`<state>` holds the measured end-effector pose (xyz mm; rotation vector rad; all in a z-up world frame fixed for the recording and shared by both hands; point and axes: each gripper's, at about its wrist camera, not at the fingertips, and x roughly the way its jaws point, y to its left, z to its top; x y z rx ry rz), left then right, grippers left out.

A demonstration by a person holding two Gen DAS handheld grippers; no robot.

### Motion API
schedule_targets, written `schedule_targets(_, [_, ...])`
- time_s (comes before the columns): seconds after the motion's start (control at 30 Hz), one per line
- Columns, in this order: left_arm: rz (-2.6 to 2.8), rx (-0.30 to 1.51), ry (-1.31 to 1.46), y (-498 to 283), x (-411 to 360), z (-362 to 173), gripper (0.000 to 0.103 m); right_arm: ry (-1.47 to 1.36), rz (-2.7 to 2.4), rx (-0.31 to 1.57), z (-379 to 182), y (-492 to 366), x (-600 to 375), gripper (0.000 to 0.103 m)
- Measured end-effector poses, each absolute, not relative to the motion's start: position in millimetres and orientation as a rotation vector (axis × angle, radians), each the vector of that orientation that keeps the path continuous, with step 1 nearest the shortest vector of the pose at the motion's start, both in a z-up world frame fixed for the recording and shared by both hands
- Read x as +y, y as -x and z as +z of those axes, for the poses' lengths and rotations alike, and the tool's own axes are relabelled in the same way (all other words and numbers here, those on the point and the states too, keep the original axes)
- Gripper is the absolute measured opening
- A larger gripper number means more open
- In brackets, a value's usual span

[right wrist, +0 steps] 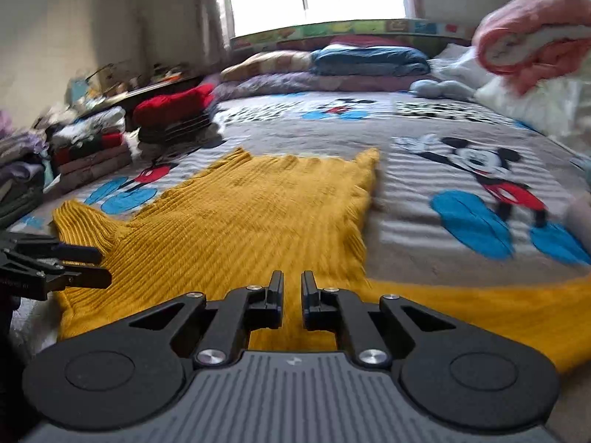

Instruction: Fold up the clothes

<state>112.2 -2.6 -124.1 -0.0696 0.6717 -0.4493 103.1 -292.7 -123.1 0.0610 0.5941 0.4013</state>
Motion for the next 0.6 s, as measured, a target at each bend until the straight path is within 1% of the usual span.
schedule_targets(0.1, [-0.44,0.691,0.083,-136.1,-0.7,-121.7,0.066,-0.066,0.428,0.629,-126.1,-134.0,-290.7,0.012])
schedule_targets(0.2, [-0.423,0.737,0.076,-158.0,0.8,-123.0,0.066,-0.14,0.416,0.691,-138.9,-166.7,-306.5,0.012])
schedule_targets(0.23, [-0.428,0.748,0.08,-163.1,1.7,-123.3,0.066,-0.178,0.418,0.714,-144.3,-175.1,-314.3,0.011])
schedule_targets(0.27, [-0.434,0.756,0.087,-166.3,2.3,-123.5,0.066,-0.228,0.423,0.726,-148.2,-181.4,-323.6,0.006])
schedule_targets(0.33, [-0.444,0.773,0.092,-171.4,2.3,-125.5,0.066,-0.302,0.436,0.741,-151.3,-189.7,-338.2,0.005])
schedule_targets(0.47, [-0.446,0.778,0.077,-172.9,0.8,-128.9,0.066,-0.339,0.468,0.776,-148.1,-209.7,-345.8,0.005])
schedule_targets(0.53, [-0.445,0.775,0.083,-171.2,2.0,-130.5,0.066,-0.359,0.476,0.786,-144.0,-220.8,-345.7,0.008])
schedule_targets(0.57, [-0.443,0.774,0.087,-170.1,2.6,-131.4,0.066,-0.372,0.473,0.785,-140.5,-225.8,-345.6,0.015])
schedule_targets(0.6, [-0.442,0.772,0.09,-168.9,2.8,-131.9,0.067,-0.381,0.477,0.78,-136.6,-231.2,-344.6,0.018])
